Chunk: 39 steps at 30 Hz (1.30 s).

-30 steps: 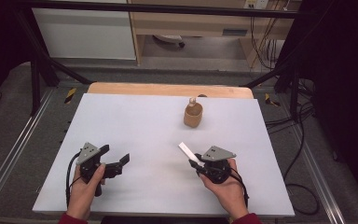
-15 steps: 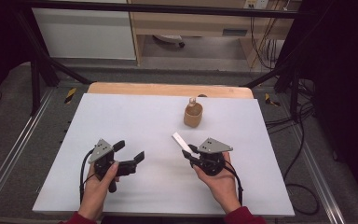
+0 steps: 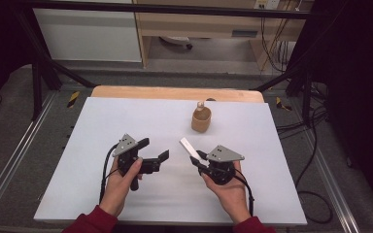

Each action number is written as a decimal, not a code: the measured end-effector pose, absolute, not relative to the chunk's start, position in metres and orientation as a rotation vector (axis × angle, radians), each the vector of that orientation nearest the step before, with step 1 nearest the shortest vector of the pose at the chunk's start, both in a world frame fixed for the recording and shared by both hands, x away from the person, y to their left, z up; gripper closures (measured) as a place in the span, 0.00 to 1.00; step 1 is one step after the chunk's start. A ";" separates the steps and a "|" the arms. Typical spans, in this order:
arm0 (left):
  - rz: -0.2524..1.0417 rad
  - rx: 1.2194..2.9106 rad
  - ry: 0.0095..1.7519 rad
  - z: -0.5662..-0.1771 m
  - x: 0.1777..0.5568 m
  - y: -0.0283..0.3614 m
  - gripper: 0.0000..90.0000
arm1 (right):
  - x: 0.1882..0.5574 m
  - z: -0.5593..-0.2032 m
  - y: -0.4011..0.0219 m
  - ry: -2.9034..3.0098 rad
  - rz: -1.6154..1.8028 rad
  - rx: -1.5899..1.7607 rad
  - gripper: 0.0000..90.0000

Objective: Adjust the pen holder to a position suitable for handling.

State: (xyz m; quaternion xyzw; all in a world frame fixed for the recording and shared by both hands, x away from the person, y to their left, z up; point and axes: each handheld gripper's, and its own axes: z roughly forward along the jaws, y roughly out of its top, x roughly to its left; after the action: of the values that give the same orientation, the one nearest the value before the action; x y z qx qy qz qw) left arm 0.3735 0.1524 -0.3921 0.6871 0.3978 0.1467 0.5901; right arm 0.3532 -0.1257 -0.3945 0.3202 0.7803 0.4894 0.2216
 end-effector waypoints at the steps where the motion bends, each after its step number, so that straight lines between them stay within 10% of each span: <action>1: 0.338 1.597 0.936 -0.392 0.374 0.151 0.06 | 0.353 -0.395 -0.125 2.158 1.353 0.882 0.75; 39: 0.072 1.481 0.960 -0.394 0.376 0.121 0.10 | 0.345 -0.392 -0.113 2.079 1.378 0.828 0.75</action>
State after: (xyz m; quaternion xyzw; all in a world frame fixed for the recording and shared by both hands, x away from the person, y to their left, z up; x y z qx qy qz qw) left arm 0.3757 0.1212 -0.3944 0.6479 0.4199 0.0315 0.6348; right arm 0.3447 -0.1127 -0.3923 0.3046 0.7653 0.5071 0.2539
